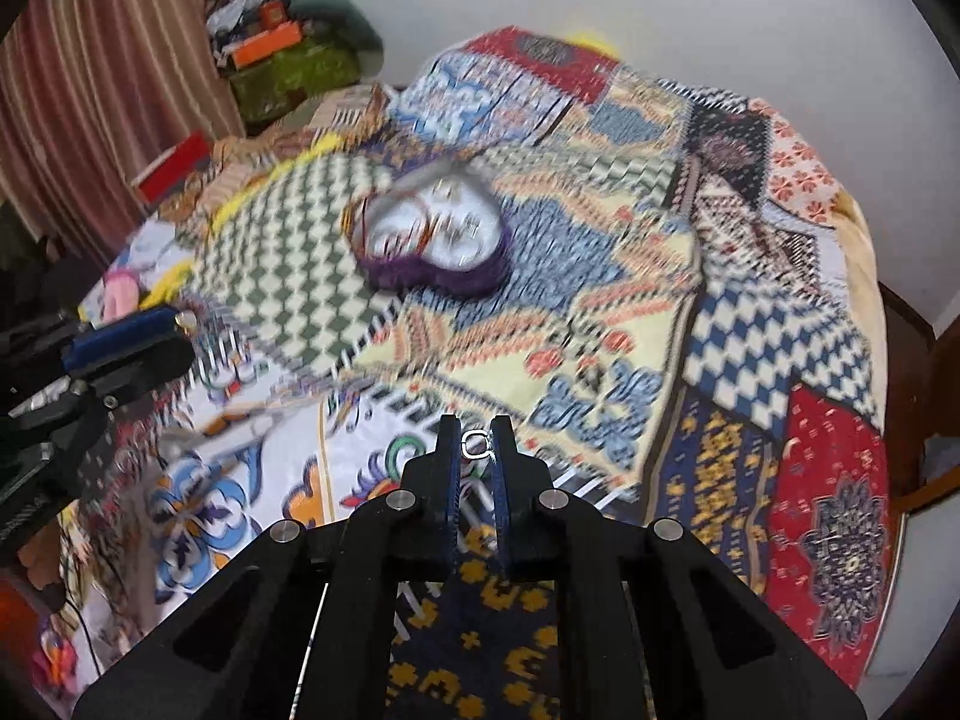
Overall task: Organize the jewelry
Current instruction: 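Carry both rings over the purple heart tin with both tools, then open the left tool into the tin while the right tool releases its ring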
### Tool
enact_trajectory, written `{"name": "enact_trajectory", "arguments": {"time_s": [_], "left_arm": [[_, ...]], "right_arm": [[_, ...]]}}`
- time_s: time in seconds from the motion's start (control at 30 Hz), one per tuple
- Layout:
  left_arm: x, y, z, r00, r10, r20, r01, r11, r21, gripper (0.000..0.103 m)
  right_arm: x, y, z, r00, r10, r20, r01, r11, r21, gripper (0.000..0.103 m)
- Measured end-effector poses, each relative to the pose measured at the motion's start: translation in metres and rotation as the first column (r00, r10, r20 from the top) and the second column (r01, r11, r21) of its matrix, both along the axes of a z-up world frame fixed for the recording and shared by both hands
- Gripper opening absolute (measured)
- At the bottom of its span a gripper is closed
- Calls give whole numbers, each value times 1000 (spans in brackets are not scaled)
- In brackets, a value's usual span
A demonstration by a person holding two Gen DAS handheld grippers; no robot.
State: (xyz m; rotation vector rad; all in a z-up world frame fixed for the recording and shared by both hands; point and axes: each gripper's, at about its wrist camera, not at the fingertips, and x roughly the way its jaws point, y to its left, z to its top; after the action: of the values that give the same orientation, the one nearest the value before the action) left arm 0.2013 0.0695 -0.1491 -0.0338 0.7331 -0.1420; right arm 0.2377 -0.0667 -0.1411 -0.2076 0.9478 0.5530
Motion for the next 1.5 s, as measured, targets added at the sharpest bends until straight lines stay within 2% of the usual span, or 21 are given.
{"name": "enact_trajectory", "arguments": {"time_s": [0.27, 0.53, 0.93, 1.2, 1.5], "left_arm": [[18, 3, 11, 1000, 9, 24, -9, 1000, 5, 17], [49, 6, 14, 999, 12, 41, -13, 1000, 13, 17], [90, 14, 4, 999, 24, 29, -25, 1000, 13, 17], [115, 19, -13, 1000, 24, -4, -24, 1000, 13, 17], [141, 30, -38, 997, 16, -80, -20, 999, -43, 17]], "right_arm": [[7, -4, 42, 996, -22, 86, 16, 998, 69, 9], [26, 11, 57, 993, -15, 121, 0, 993, 120, 9], [61, 36, 48, 994, -2, 106, -13, 990, 144, 9], [89, 46, 32, 999, -14, 46, 6, 987, 160, 9], [110, 60, 13, 1000, 14, -20, -11, 989, 148, 9]]}}
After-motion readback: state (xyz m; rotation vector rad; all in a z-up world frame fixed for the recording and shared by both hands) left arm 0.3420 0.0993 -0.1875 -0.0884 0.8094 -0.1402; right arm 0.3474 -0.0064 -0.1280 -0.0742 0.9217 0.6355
